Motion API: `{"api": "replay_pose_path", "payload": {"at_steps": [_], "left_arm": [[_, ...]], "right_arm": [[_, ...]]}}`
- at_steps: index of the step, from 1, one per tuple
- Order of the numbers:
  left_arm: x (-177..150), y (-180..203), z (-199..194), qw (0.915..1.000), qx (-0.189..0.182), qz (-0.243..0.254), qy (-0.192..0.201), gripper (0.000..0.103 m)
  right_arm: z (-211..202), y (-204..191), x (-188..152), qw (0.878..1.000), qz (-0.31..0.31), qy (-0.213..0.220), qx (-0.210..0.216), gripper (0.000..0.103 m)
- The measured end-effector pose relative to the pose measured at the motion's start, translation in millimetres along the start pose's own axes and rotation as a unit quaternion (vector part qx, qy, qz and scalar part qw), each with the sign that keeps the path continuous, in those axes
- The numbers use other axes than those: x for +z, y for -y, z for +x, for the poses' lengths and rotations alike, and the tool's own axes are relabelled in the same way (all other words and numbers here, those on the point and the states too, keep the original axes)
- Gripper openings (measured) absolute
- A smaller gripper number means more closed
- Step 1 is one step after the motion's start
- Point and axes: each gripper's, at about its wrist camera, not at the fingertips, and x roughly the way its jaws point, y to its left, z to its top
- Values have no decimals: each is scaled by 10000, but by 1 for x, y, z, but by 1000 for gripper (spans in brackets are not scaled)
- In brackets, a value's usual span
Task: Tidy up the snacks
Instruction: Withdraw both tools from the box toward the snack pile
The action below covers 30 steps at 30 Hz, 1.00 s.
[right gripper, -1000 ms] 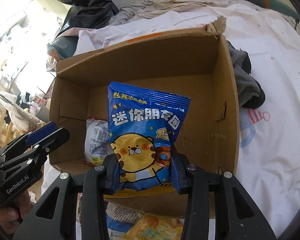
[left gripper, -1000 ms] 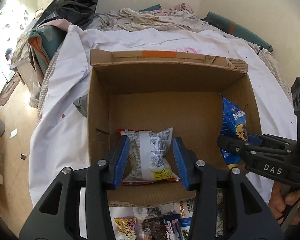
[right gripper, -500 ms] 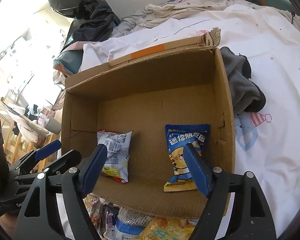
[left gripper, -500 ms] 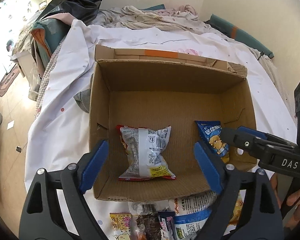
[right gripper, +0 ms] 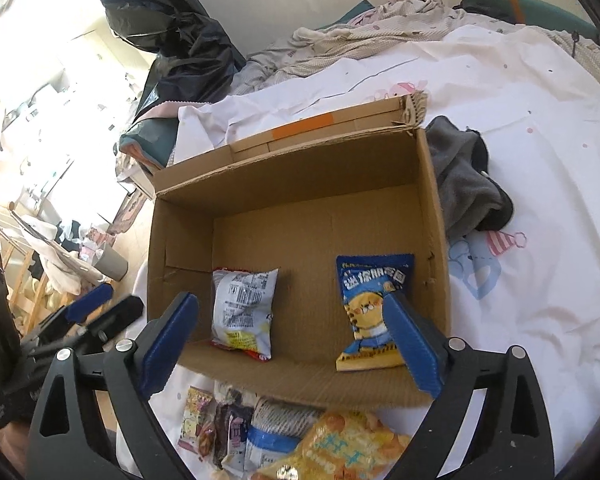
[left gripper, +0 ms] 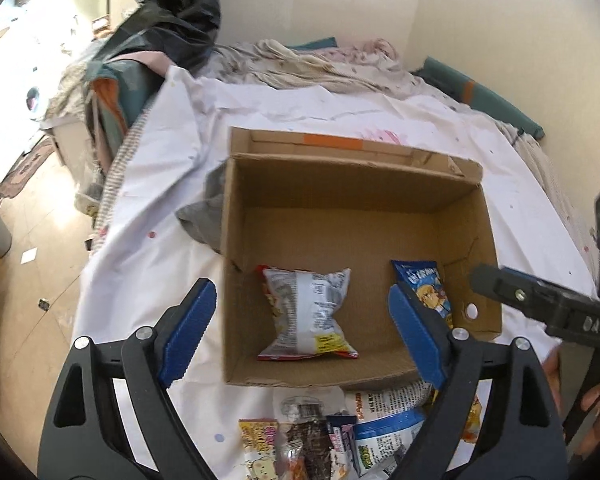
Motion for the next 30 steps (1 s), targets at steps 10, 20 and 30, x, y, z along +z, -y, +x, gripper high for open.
{"api": "replay_pose_path", "payload": {"at_steps": [10, 20, 30], "left_arm": [[-11, -31, -25, 9981, 303, -544, -31, 95], [-32, -29, -46, 9982, 408, -436, -39, 95], [-52, -29, -54, 9980, 356, -500, -171, 95]], "right_arm": [[-40, -1, -23, 9979, -85, 397, -505, 96], [-60, 6, -47, 9972, 52, 346, -667, 96], [-66, 26, -61, 9964, 379, 131, -748, 95]]}}
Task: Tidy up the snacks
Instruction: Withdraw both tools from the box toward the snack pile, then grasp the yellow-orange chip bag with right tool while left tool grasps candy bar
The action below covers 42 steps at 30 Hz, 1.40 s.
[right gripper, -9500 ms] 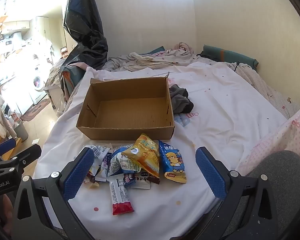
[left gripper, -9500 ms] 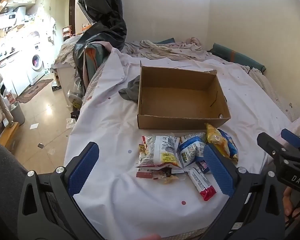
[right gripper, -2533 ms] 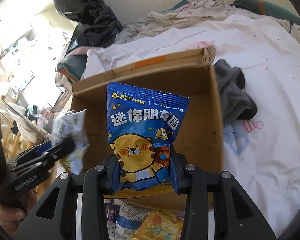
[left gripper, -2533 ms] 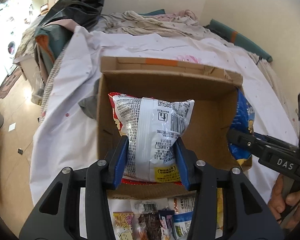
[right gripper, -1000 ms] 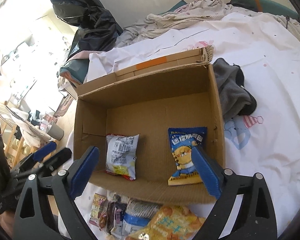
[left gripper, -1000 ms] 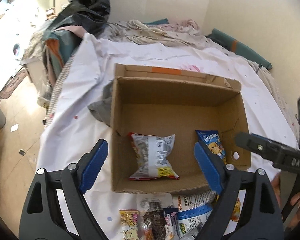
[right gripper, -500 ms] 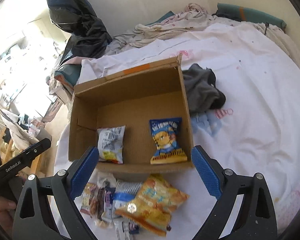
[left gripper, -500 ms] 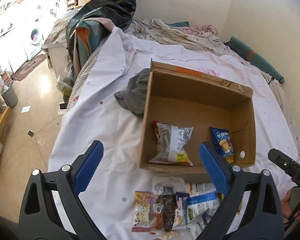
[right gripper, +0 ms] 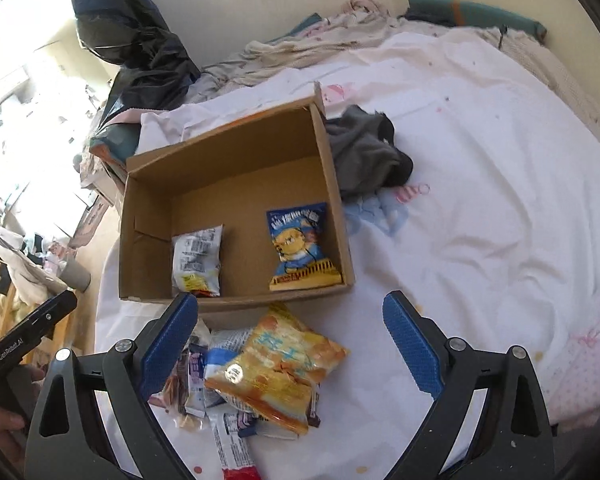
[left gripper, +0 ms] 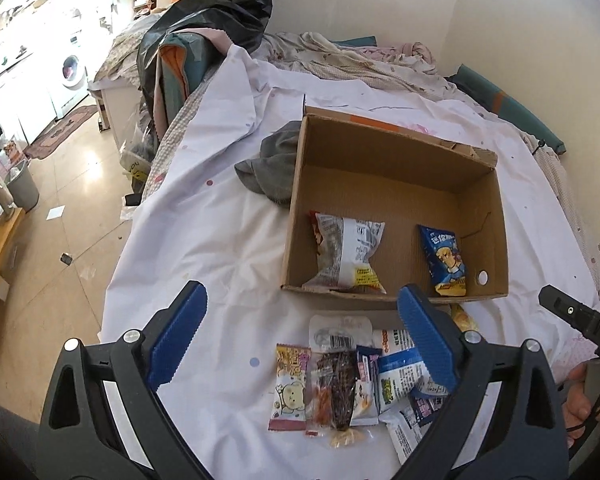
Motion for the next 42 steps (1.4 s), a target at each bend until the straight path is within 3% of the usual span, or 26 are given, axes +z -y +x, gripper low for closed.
{"api": "replay_pose_path", "payload": {"at_steps": [5, 11, 16, 21, 25, 29, 32, 38, 42], "left_arm": [[-2, 2, 0, 10000, 17, 3, -8, 95], [-1, 2, 4, 9999, -4, -75, -86, 95], [-1, -2, 7, 9998, 34, -136, -155, 95], [0, -15, 11, 9990, 152, -334, -240, 95], [-2, -23, 15, 9981, 192, -478, -332, 95], [-4, -25, 21, 9972, 174, -566, -454, 95], [-4, -23, 26, 9971, 187, -542, -511, 95], [-10, -30, 37, 9950, 318, -591, -735, 95], [-16, -39, 52, 9904, 421, -757, -1080, 95]], "right_arm": [[11, 26, -4, 9962, 587, -433, 472, 94], [57, 35, -15, 9756, 1313, -1444, 1003, 94], [96, 27, -22, 9610, 1615, -2021, 980, 94], [118, 18, -29, 9578, 1554, -2368, 493, 94], [132, 21, -42, 9477, 1648, -2714, 341, 91], [133, 27, -48, 9450, 1705, -2771, 329, 67], [127, 27, -47, 9513, 1549, -2645, 315, 60], [98, 31, -46, 9621, 1274, -2373, 424, 57], [66, 25, -46, 9698, 989, -2046, 883, 57]]}}
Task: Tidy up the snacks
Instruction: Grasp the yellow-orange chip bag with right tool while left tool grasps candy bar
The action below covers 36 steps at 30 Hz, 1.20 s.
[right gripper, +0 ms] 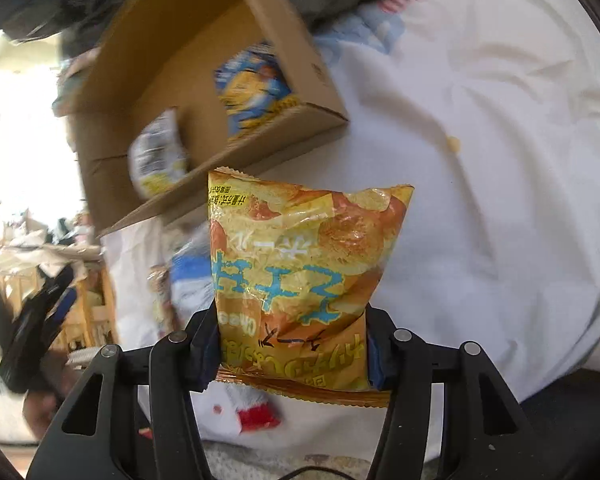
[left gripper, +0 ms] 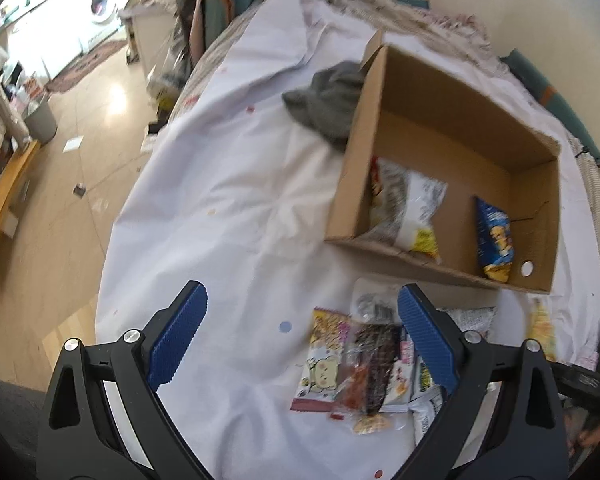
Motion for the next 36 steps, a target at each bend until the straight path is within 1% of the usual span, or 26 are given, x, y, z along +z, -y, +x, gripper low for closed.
{"api": "replay_pose_path", "payload": {"at_steps": [3, 5, 7, 11, 13, 15, 16, 17, 18, 20, 23, 26, 28, 32, 34, 36], "left_arm": [[-4, -1, 16, 9995, 30, -3, -324, 95], [-8, 2, 29, 9982, 40, 81, -589, 92], [-14, 6, 42, 9963, 61, 226, -833, 75], [-26, 13, 67, 9897, -19, 402, -1371, 64], [-32, 16, 76, 9865, 9, 497, -1562, 59], [-37, 19, 82, 9846, 80, 600, -1638, 55], [-38, 20, 85, 9840, 162, 672, -1643, 47], [-39, 21, 87, 9828, 239, 743, -1673, 37], [-41, 22, 89, 9816, 321, 794, -1708, 23], [-41, 20, 86, 9824, 427, 776, -1645, 23], [-38, 18, 79, 9843, 465, 754, -1529, 23], [-36, 12, 70, 9868, 512, 586, -1418, 23], [-33, 6, 60, 9895, 624, 461, -1219, 23], [-26, 1, 34, 9955, 628, 141, -694, 23], [-21, 0, 17, 9977, 600, 60, -314, 23], [-14, 2, -5, 9983, 568, 103, 111, 23]], "right_arm": [[-10, -15, -2, 9989, -293, 210, 299, 57], [-11, -25, -2, 9976, -451, 286, 432, 57], [-13, -30, 0, 9967, -562, 324, 493, 57], [-8, -35, 4, 9960, -675, 277, 520, 57], [-4, -36, 6, 9961, -692, 242, 487, 57], [-3, -39, 6, 9960, -726, 232, 461, 57], [-4, -39, 6, 9959, -741, 238, 452, 57], [-5, -40, 7, 9959, -749, 242, 454, 57], [-6, -40, 7, 9958, -754, 242, 464, 57], [-6, -41, 7, 9956, -777, 228, 477, 57], [-8, -43, 5, 9951, -823, 225, 499, 57], [-9, -44, 4, 9946, -865, 226, 522, 57], [-8, -45, 4, 9944, -884, 220, 540, 57], [-9, -51, 2, 9933, -942, 242, 624, 57], [-11, -56, 2, 9921, -997, 298, 696, 57], [-15, -63, 2, 9903, -1081, 404, 773, 57]]}}
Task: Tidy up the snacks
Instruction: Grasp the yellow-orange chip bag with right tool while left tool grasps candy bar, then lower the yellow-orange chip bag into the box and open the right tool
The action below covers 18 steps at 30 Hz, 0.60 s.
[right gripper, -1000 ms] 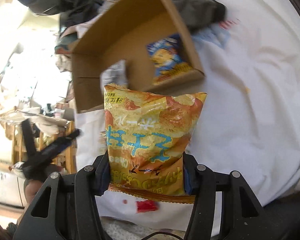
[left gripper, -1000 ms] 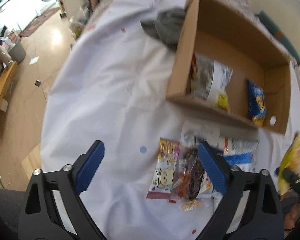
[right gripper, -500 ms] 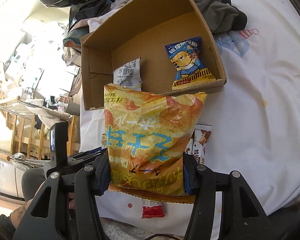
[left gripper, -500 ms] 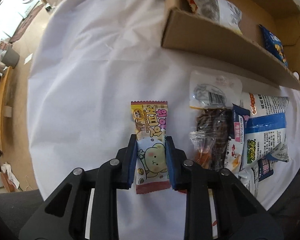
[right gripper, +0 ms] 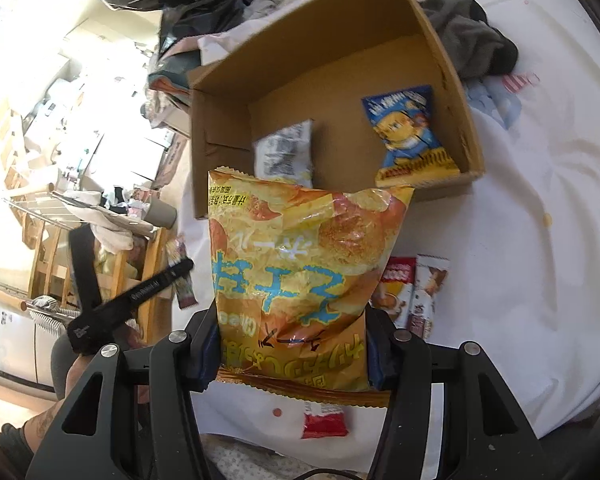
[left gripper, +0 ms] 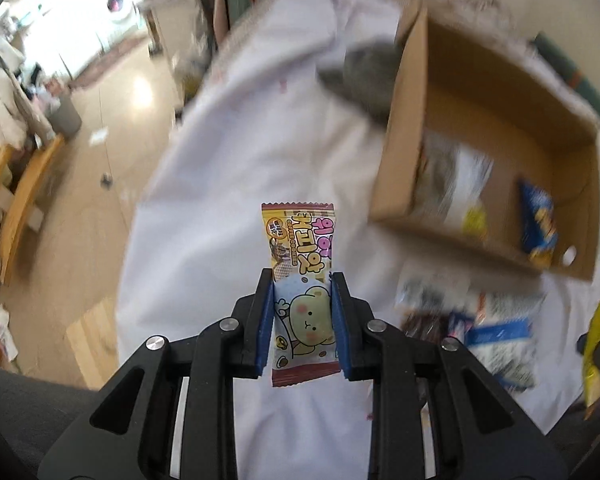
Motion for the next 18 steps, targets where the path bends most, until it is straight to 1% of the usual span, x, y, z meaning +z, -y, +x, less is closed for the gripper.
{"api": "replay_pose_path", "payload": {"at_steps": [3, 5, 7, 9, 11, 16, 18], "left_arm": [[6, 8, -34, 9981, -194, 132, 579, 23], [10, 15, -51, 9956, -327, 270, 839, 23], [19, 19, -60, 9927, -529, 428, 991, 23], [22, 27, -60, 9904, -703, 613, 1018, 23], [21, 35, -62, 9888, -746, 764, 1042, 23], [49, 47, -43, 9879, -969, 817, 893, 23], [61, 52, -42, 9867, -1018, 864, 928, 23]], "right_arm": [[-5, -9, 4, 9997, -137, 196, 105, 57], [-9, -14, 7, 9991, -238, 335, 100, 57], [-10, -17, 11, 9984, -324, 468, -4, 57], [-8, -18, 17, 9980, -397, 497, -60, 57], [-7, -20, 22, 9976, -461, 507, -126, 57], [-9, -20, 39, 9967, -475, 633, -178, 57], [-9, -21, 49, 9957, -550, 708, -230, 57]]}}
